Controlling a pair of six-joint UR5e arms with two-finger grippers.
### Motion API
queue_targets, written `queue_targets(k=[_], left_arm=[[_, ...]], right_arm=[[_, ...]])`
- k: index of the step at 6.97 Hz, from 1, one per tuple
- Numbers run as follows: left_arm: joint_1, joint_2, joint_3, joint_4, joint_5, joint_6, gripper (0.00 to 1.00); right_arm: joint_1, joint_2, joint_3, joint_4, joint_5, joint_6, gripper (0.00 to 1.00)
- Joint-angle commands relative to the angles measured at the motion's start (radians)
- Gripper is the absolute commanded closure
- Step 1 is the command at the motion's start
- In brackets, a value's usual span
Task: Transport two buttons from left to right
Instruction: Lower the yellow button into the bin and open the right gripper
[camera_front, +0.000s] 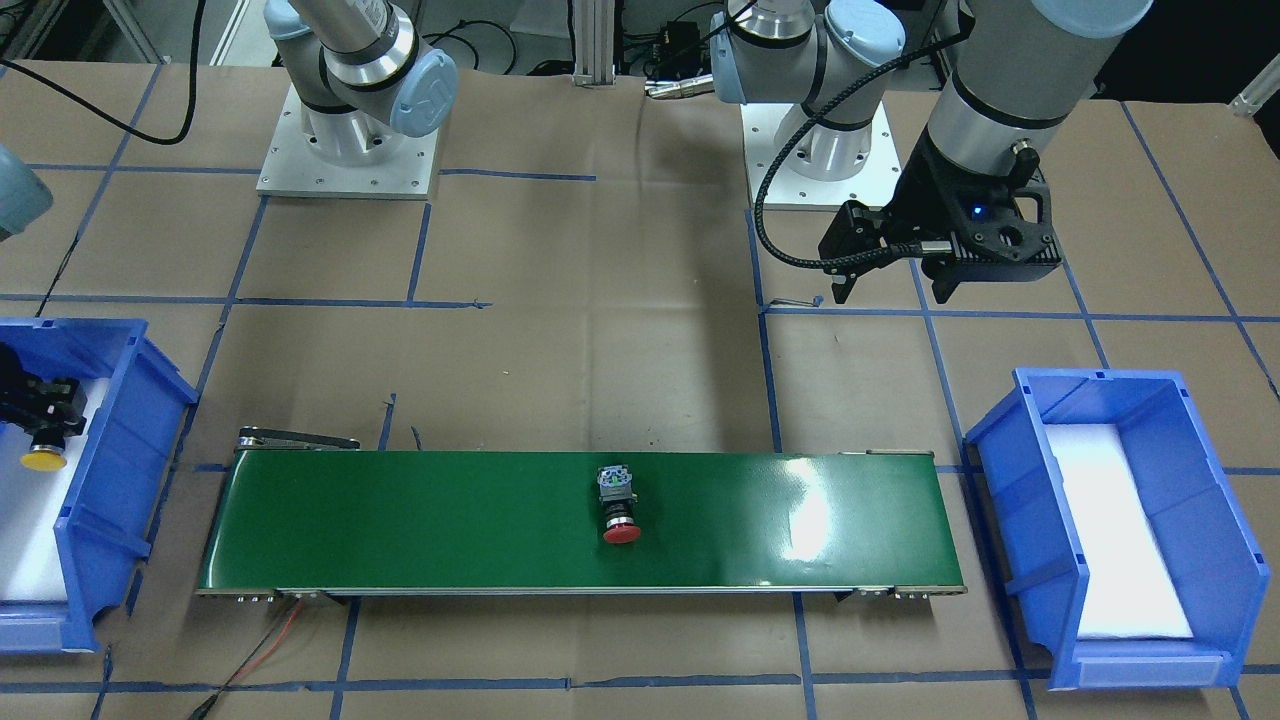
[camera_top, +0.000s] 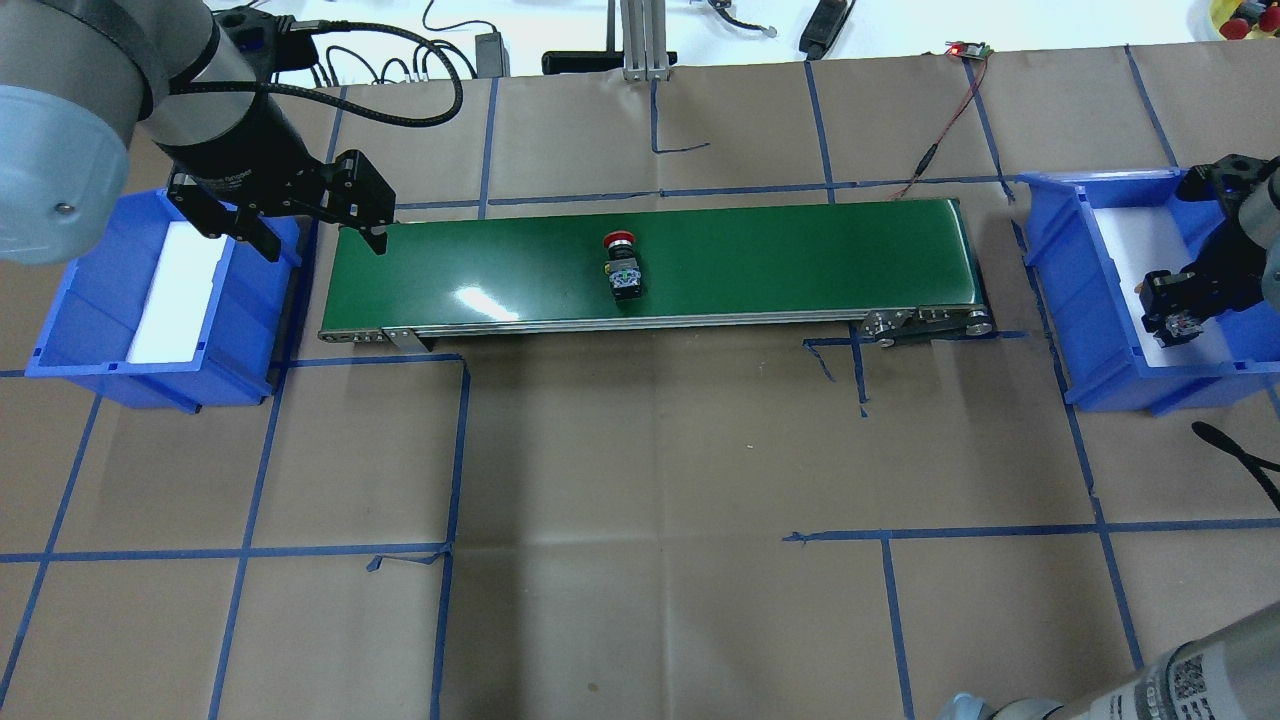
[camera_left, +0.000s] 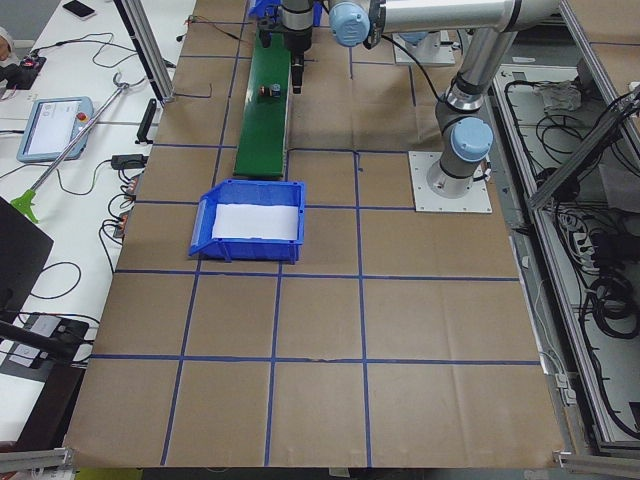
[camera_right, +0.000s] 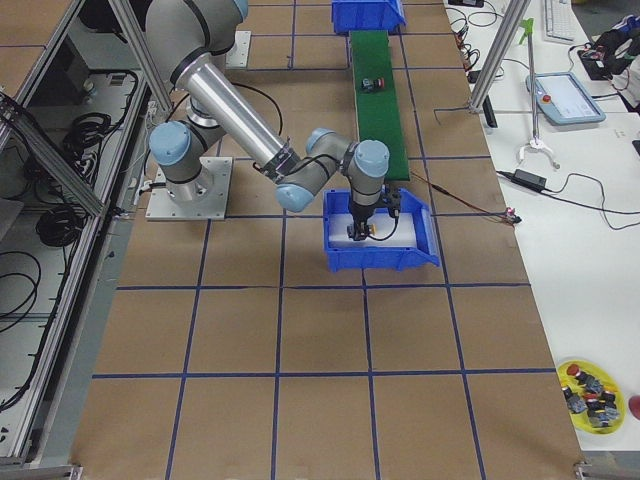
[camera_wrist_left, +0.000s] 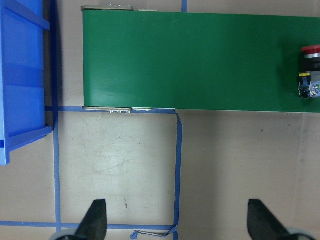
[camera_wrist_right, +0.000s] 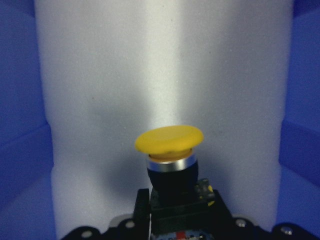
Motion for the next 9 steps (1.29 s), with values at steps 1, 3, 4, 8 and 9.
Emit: queue_targets(k=[1, 3, 4, 8, 9], left_arm=[[0.0, 0.0, 0.0, 0.0, -0.001, 0.0, 0.0], [0.0, 0.0, 0.0, 0.0, -0.001, 0.0, 0.0], [0.001, 0.002, 0.0, 0.0, -0.002, 0.0, 0.0], [0.0, 0.002, 0.0, 0.002, -0.002, -0.002, 0.0], [0.0, 0.002, 0.0, 0.002, -0.004, -0.003, 0.0]], right_arm=[[-0.005, 0.005, 0.023, -0.001, -0.008, 0.002, 0.83], [-0.005, 0.005, 0.032, -0.001, -0.005, 0.014, 0.01], [-0.005, 0.003, 0.029, -0.001, -0.005, 0.013, 0.0], [0.003, -0.055, -0.081, 0.032, 0.002, 0.069, 0.0], [0.024, -0.069, -0.135, 0.096, 0.003, 0.112, 0.0]])
